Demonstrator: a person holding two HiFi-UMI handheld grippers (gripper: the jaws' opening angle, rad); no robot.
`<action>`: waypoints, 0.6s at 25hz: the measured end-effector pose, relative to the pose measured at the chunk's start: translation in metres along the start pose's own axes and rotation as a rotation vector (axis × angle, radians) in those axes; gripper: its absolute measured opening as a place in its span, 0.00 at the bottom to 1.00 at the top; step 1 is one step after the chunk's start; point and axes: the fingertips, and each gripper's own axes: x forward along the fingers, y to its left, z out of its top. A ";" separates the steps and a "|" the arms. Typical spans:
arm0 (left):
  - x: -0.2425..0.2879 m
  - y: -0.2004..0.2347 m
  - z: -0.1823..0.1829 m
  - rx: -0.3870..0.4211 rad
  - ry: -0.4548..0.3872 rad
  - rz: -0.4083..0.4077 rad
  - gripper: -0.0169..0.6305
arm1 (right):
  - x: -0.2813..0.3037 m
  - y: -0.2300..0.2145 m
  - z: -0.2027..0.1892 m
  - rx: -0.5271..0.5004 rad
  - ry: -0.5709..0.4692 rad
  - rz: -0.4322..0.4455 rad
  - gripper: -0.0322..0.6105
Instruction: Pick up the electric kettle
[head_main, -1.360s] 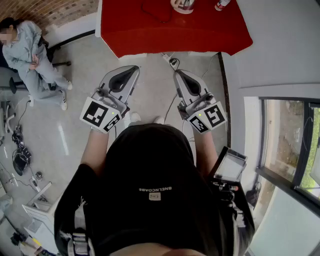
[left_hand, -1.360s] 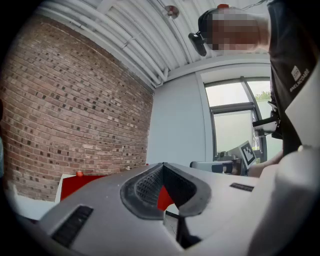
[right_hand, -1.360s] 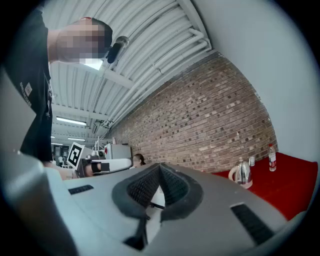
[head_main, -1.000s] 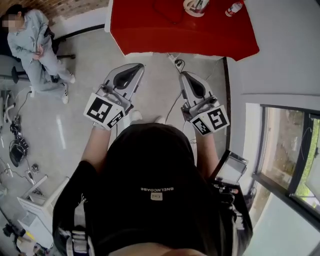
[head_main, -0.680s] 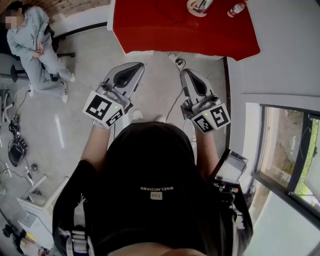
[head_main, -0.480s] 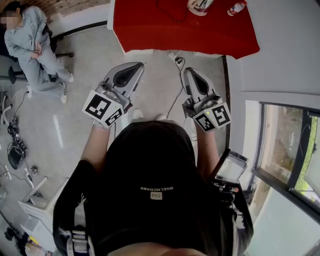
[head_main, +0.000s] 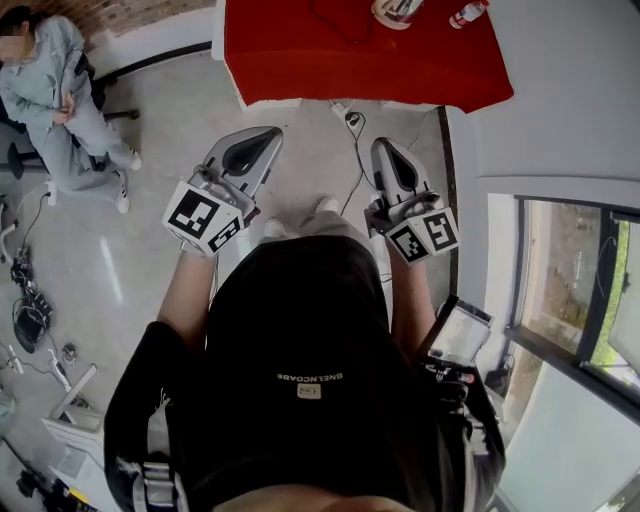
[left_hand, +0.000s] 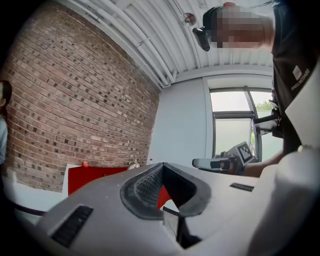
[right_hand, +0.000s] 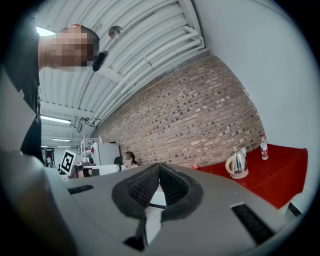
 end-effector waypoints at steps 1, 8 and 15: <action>0.001 0.002 -0.001 0.001 0.002 -0.002 0.04 | 0.000 -0.002 -0.003 0.007 0.001 -0.006 0.06; 0.016 0.014 -0.003 0.020 0.003 0.000 0.04 | 0.010 -0.020 -0.011 0.024 -0.003 -0.020 0.06; 0.048 0.032 -0.010 0.011 0.024 0.016 0.04 | 0.034 -0.061 -0.014 0.046 0.006 -0.016 0.06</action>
